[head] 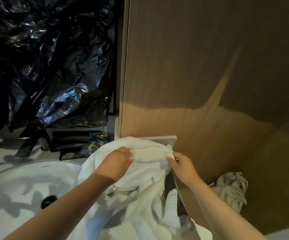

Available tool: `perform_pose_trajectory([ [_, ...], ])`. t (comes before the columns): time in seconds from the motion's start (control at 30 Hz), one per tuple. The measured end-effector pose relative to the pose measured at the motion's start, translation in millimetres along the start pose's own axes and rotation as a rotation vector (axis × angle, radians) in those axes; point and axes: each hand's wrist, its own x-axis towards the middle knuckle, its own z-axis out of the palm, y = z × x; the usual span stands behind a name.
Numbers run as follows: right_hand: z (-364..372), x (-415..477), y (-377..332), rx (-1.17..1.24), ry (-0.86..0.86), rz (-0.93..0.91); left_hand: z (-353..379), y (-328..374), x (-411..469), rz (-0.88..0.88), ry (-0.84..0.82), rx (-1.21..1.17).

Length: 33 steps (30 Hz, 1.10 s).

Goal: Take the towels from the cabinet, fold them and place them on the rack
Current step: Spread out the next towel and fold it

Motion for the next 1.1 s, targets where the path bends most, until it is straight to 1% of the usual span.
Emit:
perform_pose_trajectory([
  [0.1,4.0,4.5,12.3,-0.122,-0.093,0.111,31.0,5.9,11.7,-0.05,-0.2,0.018],
  [0.17,3.7,-0.7,11.7,-0.094,-0.094,0.145,44.7,7.8,12.4,-0.06,-0.302,0.021],
  [0.23,2.1,-14.4,10.8,0.006,-0.045,0.146,47.2,8.0,7.9,-0.04,-0.284,0.008],
  [0.37,-2.3,-55.5,13.3,0.092,0.009,0.118,26.7,14.7,-10.4,-0.032,-0.121,-0.094],
  [0.43,0.1,-75.7,13.6,0.145,0.018,0.133,12.5,21.4,-25.5,-0.004,-0.065,-0.173],
  [0.5,4.5,-91.8,12.4,0.136,0.014,0.176,1.7,28.3,-42.5,0.027,-0.075,-0.213],
  [0.63,14.5,-112.6,12.3,0.063,-0.026,0.308,-3.0,34.6,-70.2,-0.003,-0.227,-0.19],
  [0.7,14.7,-118.7,14.6,0.032,-0.053,0.339,-1.3,37.4,-80.5,0.013,-0.235,-0.155],
  [0.8,3.4,-125.6,16.6,0.098,-0.02,0.245,-3.9,45.2,-93.6,0.009,-0.098,-0.203],
  [0.97,-58.4,-145.4,6.4,0.3,0.227,0.018,-26.3,70.7,-111.9,-0.054,0.162,-0.295],
  [1.03,-87.0,-156.7,1.8,0.335,0.298,-0.061,-38.8,82.5,-120.2,-0.079,0.26,-0.309],
  [1.1,-105.1,-165.0,-1.5,0.349,0.33,-0.125,-50.3,96.5,-126.8,-0.059,0.348,-0.292],
])
